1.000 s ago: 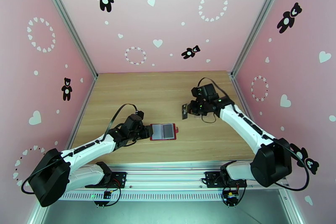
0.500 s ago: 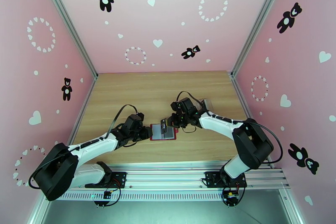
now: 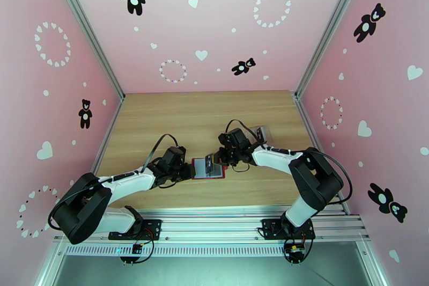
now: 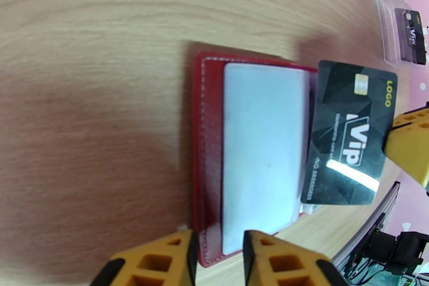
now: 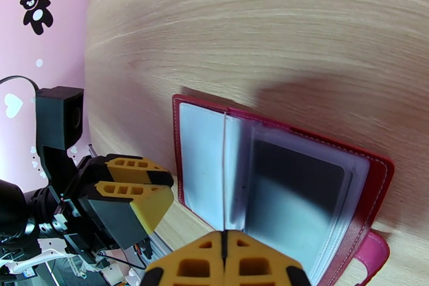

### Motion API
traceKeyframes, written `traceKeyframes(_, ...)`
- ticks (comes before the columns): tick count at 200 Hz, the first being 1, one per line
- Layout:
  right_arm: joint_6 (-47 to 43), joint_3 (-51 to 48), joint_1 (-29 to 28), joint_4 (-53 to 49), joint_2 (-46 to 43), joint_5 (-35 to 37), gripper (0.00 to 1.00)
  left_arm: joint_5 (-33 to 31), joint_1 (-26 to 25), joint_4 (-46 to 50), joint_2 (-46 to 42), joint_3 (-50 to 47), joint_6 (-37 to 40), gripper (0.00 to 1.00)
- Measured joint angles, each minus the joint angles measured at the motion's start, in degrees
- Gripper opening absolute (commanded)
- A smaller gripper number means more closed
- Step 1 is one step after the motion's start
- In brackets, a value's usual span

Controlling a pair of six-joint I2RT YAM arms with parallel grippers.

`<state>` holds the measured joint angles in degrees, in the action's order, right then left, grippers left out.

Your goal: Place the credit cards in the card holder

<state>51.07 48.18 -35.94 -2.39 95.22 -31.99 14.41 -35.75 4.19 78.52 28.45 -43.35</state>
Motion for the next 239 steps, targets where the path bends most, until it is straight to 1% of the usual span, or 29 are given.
traceKeyframes(239,3.4,-2.8,-0.1,3.4,2.0,-0.6,0.00,0.2,0.0,-0.8,2.0,0.2,-0.4,0.29)
